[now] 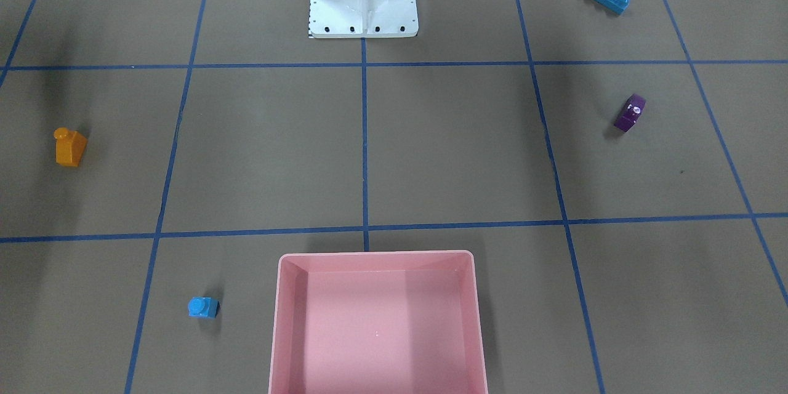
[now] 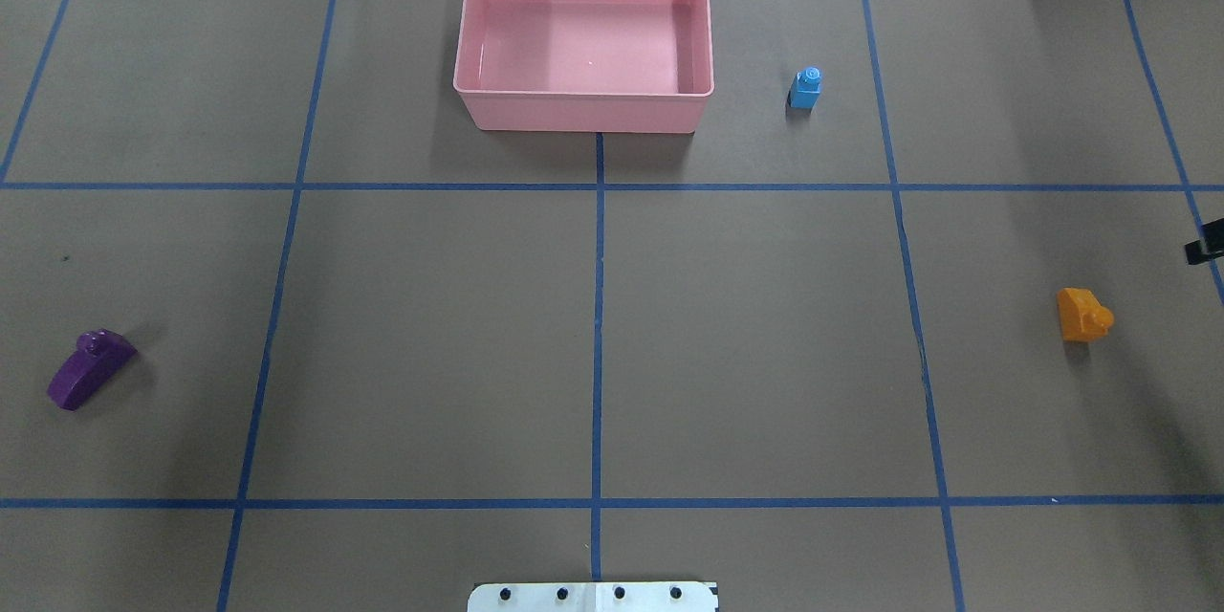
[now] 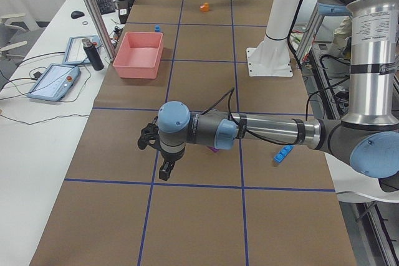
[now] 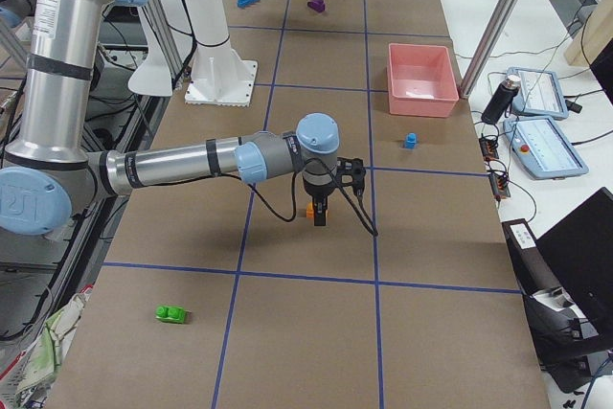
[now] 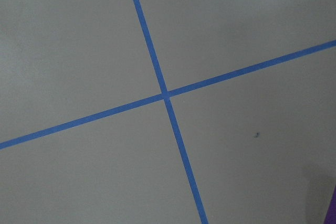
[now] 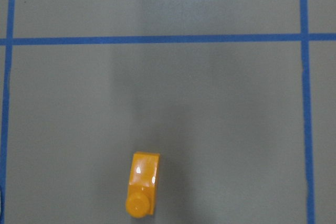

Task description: Put all blocks into box

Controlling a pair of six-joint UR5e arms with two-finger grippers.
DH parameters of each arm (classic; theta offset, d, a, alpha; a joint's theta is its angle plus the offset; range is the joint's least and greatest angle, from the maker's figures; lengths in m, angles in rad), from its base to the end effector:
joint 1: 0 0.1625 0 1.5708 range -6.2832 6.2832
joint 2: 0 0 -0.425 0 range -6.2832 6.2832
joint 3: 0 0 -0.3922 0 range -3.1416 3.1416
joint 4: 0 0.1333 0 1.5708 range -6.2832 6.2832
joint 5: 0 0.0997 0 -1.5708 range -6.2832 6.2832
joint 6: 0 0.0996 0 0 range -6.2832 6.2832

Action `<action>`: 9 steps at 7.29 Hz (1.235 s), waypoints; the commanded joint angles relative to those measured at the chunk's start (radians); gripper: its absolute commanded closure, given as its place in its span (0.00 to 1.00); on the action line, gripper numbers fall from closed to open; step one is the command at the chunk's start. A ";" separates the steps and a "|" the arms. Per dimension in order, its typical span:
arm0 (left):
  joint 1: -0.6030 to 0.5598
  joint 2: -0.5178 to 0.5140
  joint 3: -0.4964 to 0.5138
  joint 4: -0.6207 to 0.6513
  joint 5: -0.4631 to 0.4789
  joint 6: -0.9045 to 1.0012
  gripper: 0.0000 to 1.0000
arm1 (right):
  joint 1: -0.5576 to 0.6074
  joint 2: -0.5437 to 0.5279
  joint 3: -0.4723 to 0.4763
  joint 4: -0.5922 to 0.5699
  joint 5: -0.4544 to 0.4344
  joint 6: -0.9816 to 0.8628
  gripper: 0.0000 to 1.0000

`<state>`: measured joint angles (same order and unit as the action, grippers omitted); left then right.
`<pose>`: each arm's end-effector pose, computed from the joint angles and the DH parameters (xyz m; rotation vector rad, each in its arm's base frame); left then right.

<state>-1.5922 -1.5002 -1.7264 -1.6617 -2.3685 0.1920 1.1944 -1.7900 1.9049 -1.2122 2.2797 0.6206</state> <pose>-0.0721 -0.4697 0.6042 0.2508 0.7750 0.2312 -0.0909 -0.4161 0.5542 0.0656 -0.8266 0.0623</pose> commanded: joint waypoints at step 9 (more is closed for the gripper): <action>0.000 0.001 0.001 -0.001 0.000 0.001 0.00 | -0.343 0.001 -0.112 0.299 -0.246 0.334 1.00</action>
<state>-1.5923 -1.4989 -1.7246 -1.6628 -2.3685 0.1931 0.8494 -1.7932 1.7682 -0.9087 2.0253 0.9543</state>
